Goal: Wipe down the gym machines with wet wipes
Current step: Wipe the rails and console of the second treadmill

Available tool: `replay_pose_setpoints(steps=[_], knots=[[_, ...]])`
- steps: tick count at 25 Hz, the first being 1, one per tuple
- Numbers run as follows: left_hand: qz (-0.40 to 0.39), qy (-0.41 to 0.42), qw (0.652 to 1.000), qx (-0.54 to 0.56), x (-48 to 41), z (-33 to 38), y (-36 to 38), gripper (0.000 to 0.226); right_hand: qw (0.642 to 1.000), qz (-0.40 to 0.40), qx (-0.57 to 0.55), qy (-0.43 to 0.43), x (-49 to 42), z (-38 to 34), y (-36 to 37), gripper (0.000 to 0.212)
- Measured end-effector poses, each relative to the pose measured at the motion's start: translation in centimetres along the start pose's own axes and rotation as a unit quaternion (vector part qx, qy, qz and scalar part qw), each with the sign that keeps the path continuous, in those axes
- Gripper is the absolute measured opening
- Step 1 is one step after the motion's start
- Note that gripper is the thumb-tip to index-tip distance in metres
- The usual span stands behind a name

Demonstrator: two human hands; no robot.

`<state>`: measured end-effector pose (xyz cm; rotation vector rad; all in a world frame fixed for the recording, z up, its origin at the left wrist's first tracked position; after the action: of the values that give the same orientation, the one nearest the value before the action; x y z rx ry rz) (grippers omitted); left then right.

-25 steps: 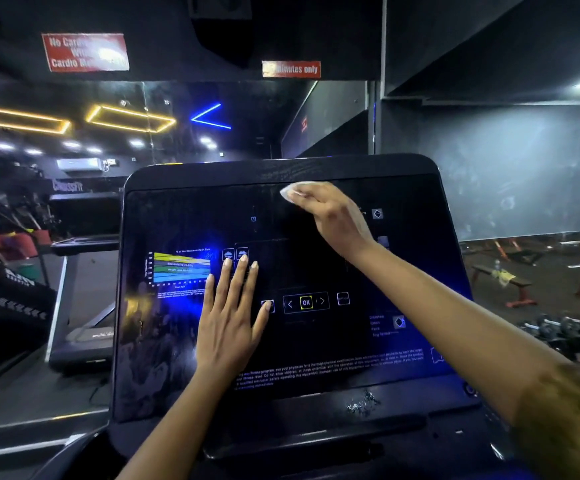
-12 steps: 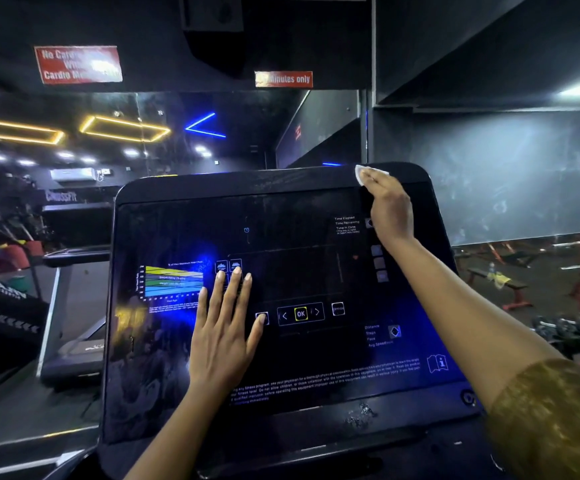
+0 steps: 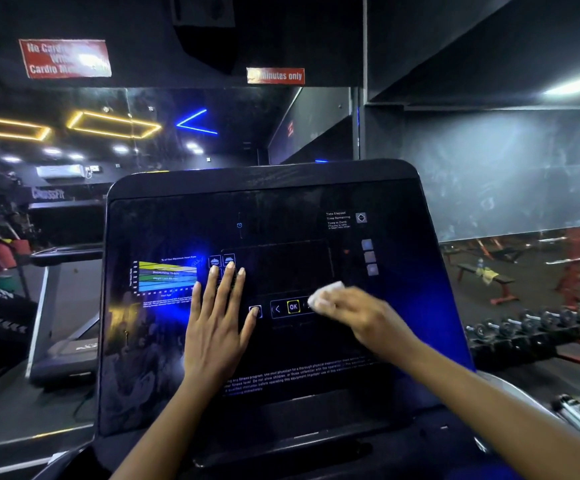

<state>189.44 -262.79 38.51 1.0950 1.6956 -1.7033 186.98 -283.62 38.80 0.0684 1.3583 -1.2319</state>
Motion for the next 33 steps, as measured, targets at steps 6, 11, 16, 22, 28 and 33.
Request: replay_pose_setpoints(steps=[6, 11, 16, 22, 28, 33], knots=[[0.000, 0.002, 1.000, 0.005, 0.1, 0.1, -0.2, 0.065, 0.998, 0.052, -0.008, 0.021, -3.2, 2.0, -2.7, 0.041], [0.003, 0.002, 1.000, -0.003, 0.1, 0.1, -0.2, 0.064, 0.998, 0.052, 0.036, 0.026, -13.6, 5.4, -2.5, 0.037], [0.008, 0.005, 1.000, 0.000, 0.1, 0.1, -0.2, 0.064, 0.995, 0.059, 0.041, 0.067, -13.7, 7.9, -2.9, 0.042], [0.012, 0.004, 1.000, -0.002, 0.1, 0.0, -0.2, 0.065, 0.992, 0.068, 0.044, 0.102, -4.6, 4.9, -2.5, 0.043], [0.010, 0.002, 1.000, 0.000, 0.2, 0.1, -0.3, 0.066, 0.998, -0.006, 0.006, 0.067, 5.5, -3.6, 1.7, 0.053], [0.009, -0.001, 1.000, 0.006, 0.1, 0.1, -0.1, 0.066, 0.994, 0.026, -0.085, 0.071, 2.1, -3.9, -0.6, 0.030]])
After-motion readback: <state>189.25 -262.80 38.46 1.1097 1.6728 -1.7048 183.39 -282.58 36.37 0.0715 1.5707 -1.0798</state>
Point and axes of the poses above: each hand's wrist, its own x-axis away from the middle knuckle, its own y-axis out of the palm, z = x × y, the point moved 8 cm from there along -x, towards the middle knuckle, and after that the axes turned 5 degrees about -z, right-handed, at the moved point
